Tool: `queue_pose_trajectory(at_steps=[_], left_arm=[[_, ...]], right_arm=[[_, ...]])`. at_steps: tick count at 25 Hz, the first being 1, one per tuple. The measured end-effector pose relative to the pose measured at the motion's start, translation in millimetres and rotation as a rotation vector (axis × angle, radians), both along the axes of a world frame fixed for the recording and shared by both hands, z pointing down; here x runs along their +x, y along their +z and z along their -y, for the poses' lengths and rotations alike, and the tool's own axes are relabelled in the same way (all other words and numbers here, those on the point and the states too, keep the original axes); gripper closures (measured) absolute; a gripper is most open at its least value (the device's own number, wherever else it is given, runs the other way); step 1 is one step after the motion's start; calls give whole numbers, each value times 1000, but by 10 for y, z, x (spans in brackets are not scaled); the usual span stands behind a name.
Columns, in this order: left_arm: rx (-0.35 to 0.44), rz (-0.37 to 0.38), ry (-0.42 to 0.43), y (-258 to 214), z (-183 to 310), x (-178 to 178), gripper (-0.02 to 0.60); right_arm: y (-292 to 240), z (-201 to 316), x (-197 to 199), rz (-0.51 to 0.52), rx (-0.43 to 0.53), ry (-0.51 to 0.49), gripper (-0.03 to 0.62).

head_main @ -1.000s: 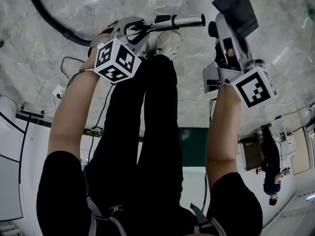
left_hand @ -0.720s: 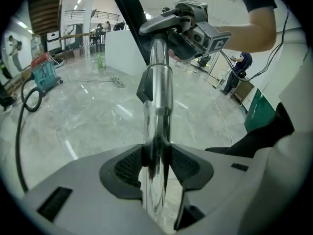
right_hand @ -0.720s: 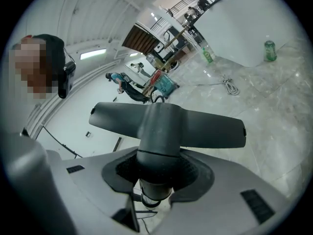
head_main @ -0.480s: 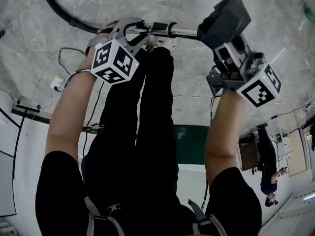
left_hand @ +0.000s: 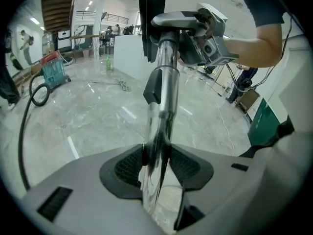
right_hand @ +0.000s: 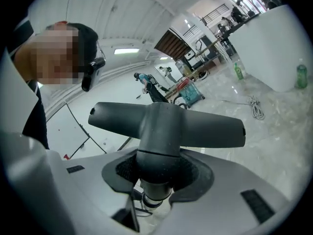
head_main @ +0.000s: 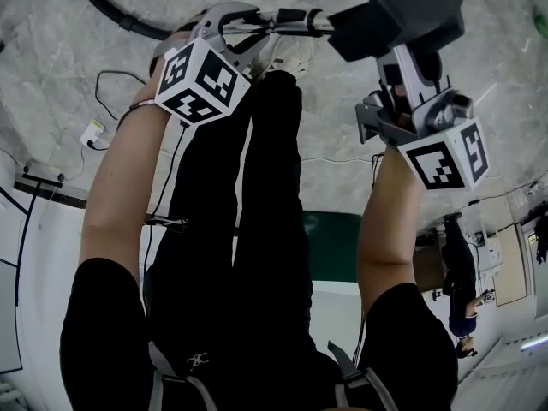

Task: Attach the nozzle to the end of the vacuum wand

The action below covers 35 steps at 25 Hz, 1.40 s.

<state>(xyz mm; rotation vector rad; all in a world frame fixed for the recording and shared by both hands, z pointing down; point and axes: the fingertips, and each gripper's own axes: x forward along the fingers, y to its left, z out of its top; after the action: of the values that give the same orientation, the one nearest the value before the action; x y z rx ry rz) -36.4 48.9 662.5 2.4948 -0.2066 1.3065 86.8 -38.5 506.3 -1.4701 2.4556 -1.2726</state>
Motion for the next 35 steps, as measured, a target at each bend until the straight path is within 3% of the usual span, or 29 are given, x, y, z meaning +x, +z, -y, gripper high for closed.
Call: queue_pose_trajectory(at_steps=[8, 12, 15, 20, 23, 27, 30, 32, 35], left_arm=[[50, -28, 18, 48, 14, 112, 405], [89, -38, 34, 107, 55, 226, 416], [18, -33, 75, 165, 32, 252, 423], [-211, -66, 269, 133, -203, 250, 423], [-213, -53, 249, 173, -138, 235, 423], [-109, 36, 128, 385, -64, 233, 423], [-114, 26, 125, 415, -86, 255, 423], [-135, 16, 141, 379, -95, 221, 423], [-167, 10, 174, 290, -93, 192, 425]], right_arm=[[51, 22, 65, 20, -30, 31, 425], [56, 33, -24, 87, -51, 42, 425], [159, 50, -10, 131, -79, 33, 425], [159, -55, -45, 244, -16, -138, 425], [292, 20, -11, 247, -77, -32, 425], [585, -5, 127, 76, -323, 262, 425], [677, -36, 215, 7, -436, 408, 425], [619, 8, 138, 60, -364, 339, 425], [414, 67, -59, 226, -113, 48, 425]])
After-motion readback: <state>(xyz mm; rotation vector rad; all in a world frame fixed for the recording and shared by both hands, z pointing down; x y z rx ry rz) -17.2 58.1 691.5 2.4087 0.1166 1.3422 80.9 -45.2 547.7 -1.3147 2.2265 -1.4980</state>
